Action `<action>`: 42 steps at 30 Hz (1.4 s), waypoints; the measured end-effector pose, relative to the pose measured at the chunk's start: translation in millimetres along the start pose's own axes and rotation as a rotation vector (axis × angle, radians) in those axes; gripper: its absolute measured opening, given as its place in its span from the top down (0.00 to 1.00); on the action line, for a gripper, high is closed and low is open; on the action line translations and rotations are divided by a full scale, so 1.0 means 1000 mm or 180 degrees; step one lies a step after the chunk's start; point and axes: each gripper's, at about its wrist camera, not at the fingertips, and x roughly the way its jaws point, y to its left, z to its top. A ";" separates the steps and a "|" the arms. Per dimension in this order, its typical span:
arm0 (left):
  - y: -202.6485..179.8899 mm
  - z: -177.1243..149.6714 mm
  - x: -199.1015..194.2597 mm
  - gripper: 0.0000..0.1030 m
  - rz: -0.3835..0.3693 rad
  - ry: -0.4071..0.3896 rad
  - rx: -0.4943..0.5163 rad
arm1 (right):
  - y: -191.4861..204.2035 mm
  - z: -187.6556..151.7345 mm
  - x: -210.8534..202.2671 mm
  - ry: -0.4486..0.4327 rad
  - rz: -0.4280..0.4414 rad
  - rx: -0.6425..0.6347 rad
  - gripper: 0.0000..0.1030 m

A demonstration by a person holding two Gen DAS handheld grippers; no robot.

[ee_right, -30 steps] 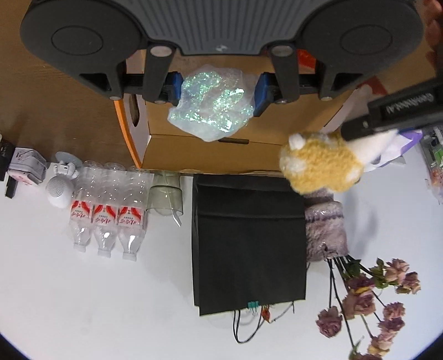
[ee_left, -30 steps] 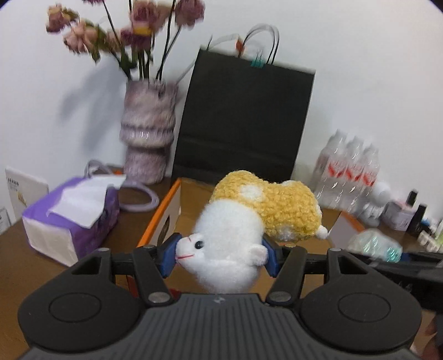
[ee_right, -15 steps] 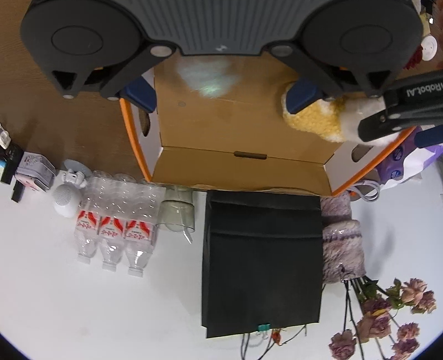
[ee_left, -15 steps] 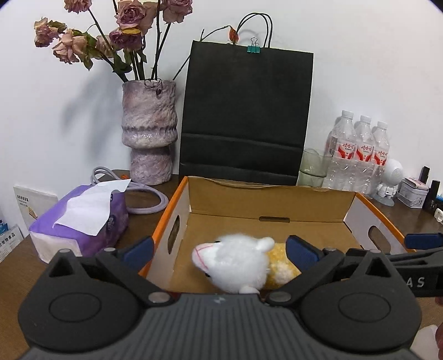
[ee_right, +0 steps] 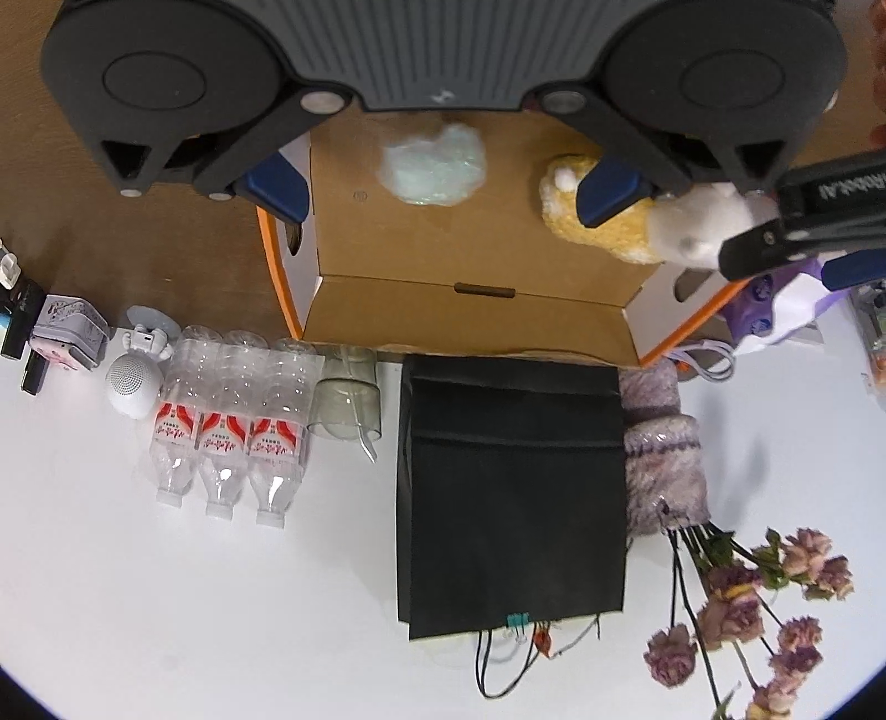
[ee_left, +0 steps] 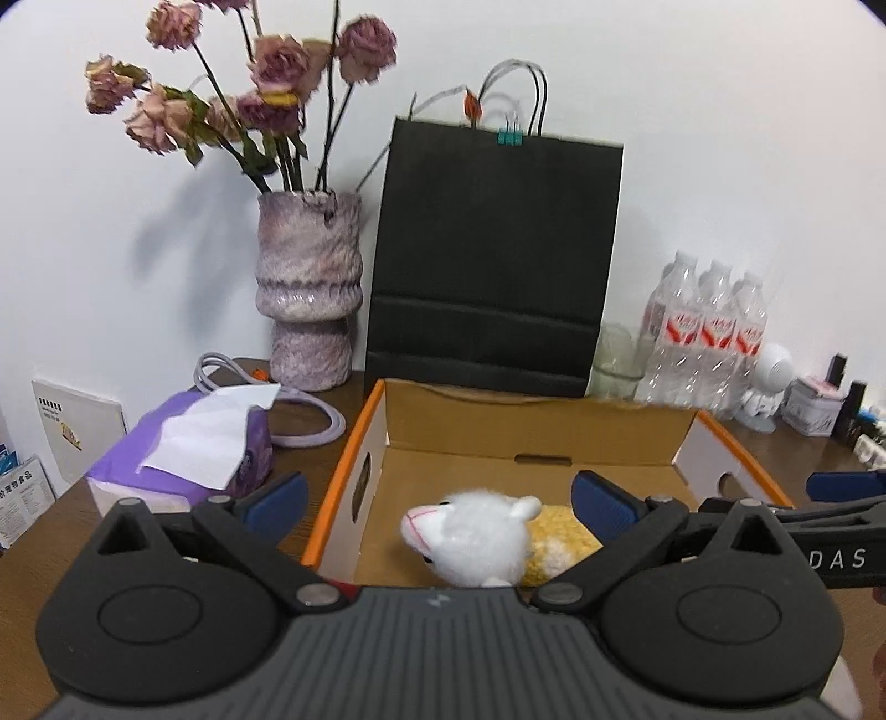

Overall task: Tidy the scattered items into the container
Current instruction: 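Grasp and carry the plush toy with left gripper while right carries sparkly bag into box, then grasp the blue wrapped packet with the right gripper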

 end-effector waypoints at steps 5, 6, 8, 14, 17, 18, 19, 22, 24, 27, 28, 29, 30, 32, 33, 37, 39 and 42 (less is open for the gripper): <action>0.019 -0.002 -0.029 0.00 0.0003 -0.0058 0.0063 | -0.003 -0.009 -0.024 -0.0029 0.0051 -0.0044 0.00; 0.024 -0.003 -0.036 0.00 0.0016 -0.0066 0.0063 | -0.003 -0.012 -0.029 -0.0025 0.0046 -0.0059 0.00; 0.035 -0.006 -0.046 0.00 0.0027 -0.0051 0.0047 | -0.004 -0.019 -0.037 -0.0011 0.0044 -0.0077 0.00; 0.061 -0.025 -0.072 0.00 0.0096 0.0101 0.0063 | -0.010 -0.053 -0.060 0.0113 0.0008 -0.0128 0.00; 0.066 -0.042 -0.084 0.00 0.0060 0.0202 0.0115 | -0.011 -0.074 -0.076 0.0158 0.0031 -0.0120 0.00; 0.066 -0.049 -0.088 0.00 0.0039 0.0241 0.0132 | -0.010 -0.081 -0.082 0.0166 0.0042 -0.0114 0.00; 0.066 -0.056 -0.092 0.00 0.0014 0.0285 0.0153 | -0.009 -0.088 -0.088 0.0172 0.0057 -0.0106 0.00; 0.060 -0.080 -0.099 0.00 -0.0058 0.0426 0.0201 | -0.001 -0.112 -0.102 0.0198 0.0095 -0.0105 0.00; 0.053 -0.095 -0.101 0.00 -0.0106 0.0525 0.0204 | 0.007 -0.130 -0.108 0.0216 0.0088 -0.0136 0.00; 0.042 -0.112 -0.099 0.00 -0.0207 0.0654 0.0187 | 0.017 -0.150 -0.109 0.0274 0.0096 -0.0179 0.00; 0.039 -0.116 -0.098 0.00 -0.0228 0.0685 0.0192 | 0.020 -0.154 -0.108 0.0286 0.0082 -0.0187 0.00; 0.037 -0.120 -0.098 0.00 -0.0243 0.0712 0.0207 | 0.023 -0.157 -0.108 0.0289 0.0066 -0.0202 0.00; 0.035 -0.123 -0.098 0.00 -0.0250 0.0731 0.0225 | 0.026 -0.160 -0.109 0.0276 0.0053 -0.0227 0.01; 0.033 -0.125 -0.098 0.00 -0.0251 0.0746 0.0242 | 0.030 -0.160 -0.113 0.0219 0.0041 -0.0288 0.01; 0.033 -0.125 -0.097 0.00 -0.0249 0.0744 0.0235 | 0.032 -0.160 -0.114 0.0195 0.0042 -0.0312 0.01; 0.032 -0.122 -0.095 0.00 -0.0224 0.0722 0.0236 | 0.036 -0.158 -0.108 0.0234 0.0095 -0.0318 0.03; 0.031 -0.121 -0.089 0.00 -0.0193 0.0727 0.0251 | 0.038 -0.157 -0.103 0.0271 0.0126 -0.0317 0.06; 0.030 -0.119 -0.080 0.00 -0.0207 0.0727 0.0266 | 0.043 -0.156 -0.095 0.0321 0.0148 -0.0344 0.11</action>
